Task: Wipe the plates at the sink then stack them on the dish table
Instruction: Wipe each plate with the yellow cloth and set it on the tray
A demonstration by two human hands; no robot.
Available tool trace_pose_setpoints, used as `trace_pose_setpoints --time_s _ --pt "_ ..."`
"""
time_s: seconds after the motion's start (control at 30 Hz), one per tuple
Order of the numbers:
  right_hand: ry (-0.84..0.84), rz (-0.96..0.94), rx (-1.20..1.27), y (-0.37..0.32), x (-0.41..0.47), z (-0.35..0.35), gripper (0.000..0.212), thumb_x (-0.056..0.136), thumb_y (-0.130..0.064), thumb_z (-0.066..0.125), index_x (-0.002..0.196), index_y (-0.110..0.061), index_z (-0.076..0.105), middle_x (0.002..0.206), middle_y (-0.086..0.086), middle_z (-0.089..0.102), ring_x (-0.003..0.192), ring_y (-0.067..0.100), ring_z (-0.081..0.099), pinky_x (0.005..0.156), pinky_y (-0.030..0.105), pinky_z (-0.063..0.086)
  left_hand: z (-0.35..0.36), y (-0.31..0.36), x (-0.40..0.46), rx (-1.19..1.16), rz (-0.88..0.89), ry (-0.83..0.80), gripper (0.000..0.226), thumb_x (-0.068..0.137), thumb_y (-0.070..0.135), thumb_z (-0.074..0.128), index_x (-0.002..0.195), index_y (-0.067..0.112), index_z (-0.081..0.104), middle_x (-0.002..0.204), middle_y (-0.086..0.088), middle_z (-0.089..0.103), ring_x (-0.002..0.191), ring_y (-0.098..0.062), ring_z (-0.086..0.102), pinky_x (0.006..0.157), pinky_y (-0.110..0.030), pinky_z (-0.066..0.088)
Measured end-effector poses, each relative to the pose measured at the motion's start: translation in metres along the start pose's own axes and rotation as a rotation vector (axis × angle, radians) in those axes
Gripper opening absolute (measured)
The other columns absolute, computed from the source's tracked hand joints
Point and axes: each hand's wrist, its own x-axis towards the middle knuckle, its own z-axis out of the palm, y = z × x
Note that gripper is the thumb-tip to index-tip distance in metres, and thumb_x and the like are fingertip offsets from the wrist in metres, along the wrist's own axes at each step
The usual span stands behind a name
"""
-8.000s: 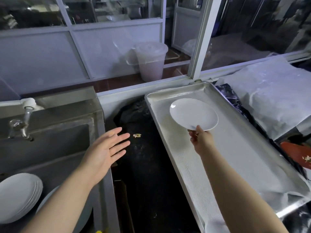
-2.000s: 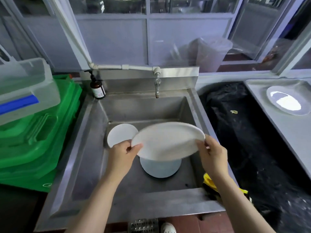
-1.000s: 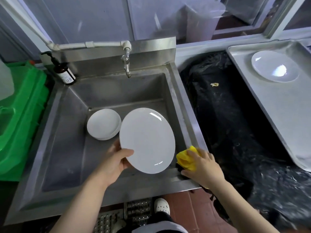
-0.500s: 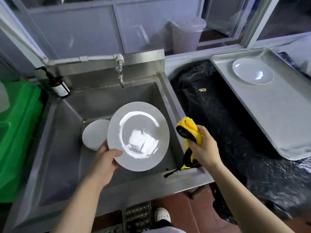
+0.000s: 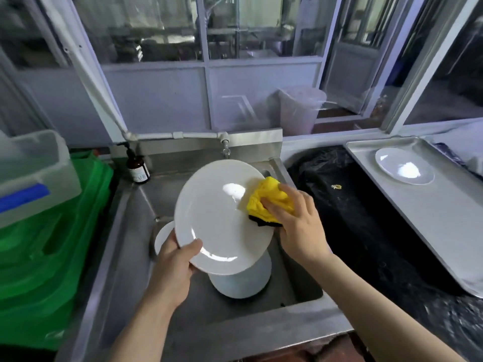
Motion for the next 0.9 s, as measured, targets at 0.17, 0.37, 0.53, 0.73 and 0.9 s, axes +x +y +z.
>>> trace_pose_setpoints --time_s 0.17,0.37,0.53,0.73,0.9 --pt "-0.048 -0.114 0.117 -0.068 0.002 0.012 0.051 0.072 0.001 0.051 0.115 -0.019 0.07 0.13 0.01 0.059 0.099 0.04 0.059 0.076 0.05 0.054 -0.013 0.017 0.007 -0.17 0.09 0.075 0.041 0.092 -0.006 0.044 0.113 0.024 0.061 0.097 0.005 0.075 0.084 -0.014 0.072 0.059 -0.037 0.059" --pt "-0.179 -0.249 0.238 -0.117 0.007 0.012 0.048 0.082 -0.009 0.039 0.12 -0.021 0.067 0.139 0.004 0.054 0.106 0.032 0.059 0.08 0.042 0.054 -0.034 0.035 0.012 -0.236 0.188 0.084 0.041 0.097 0.0 0.041 0.131 0.018 0.054 0.11 -0.006 0.07 0.093 -0.022 0.07 0.064 -0.032 0.058" --pt "-0.222 -0.285 -0.019 -0.097 0.048 -0.012 0.058 0.075 -0.003 0.062 0.128 -0.028 0.06 0.149 0.011 0.04 0.117 0.038 0.051 0.085 0.047 0.05 -0.049 0.047 0.008 -0.244 0.201 0.063 0.044 0.094 -0.004 0.044 0.114 0.031 0.061 0.107 0.004 0.073 0.099 -0.017 0.068 0.066 -0.03 0.059" --pt "0.01 -0.107 -0.146 -0.115 0.099 -0.039 0.054 0.072 -0.001 0.065 0.123 -0.018 0.064 0.131 0.018 0.053 0.101 0.045 0.053 0.076 0.049 0.052 -0.049 0.066 0.003 -0.283 0.275 -0.01 0.04 0.094 0.002 0.048 0.122 0.028 0.059 0.115 0.003 0.071 0.106 -0.017 0.067 0.069 -0.031 0.058" --pt "0.022 -0.409 -0.079 -0.171 0.064 -0.031 0.045 0.082 -0.018 0.039 0.113 -0.028 0.07 0.121 0.004 0.064 0.093 0.034 0.062 0.066 0.038 0.053 -0.037 0.075 -0.001 -0.308 0.228 -0.004 0.054 0.086 0.054 0.058 0.129 0.021 0.057 0.119 -0.012 0.068 0.105 -0.027 0.067 0.071 -0.04 0.058"
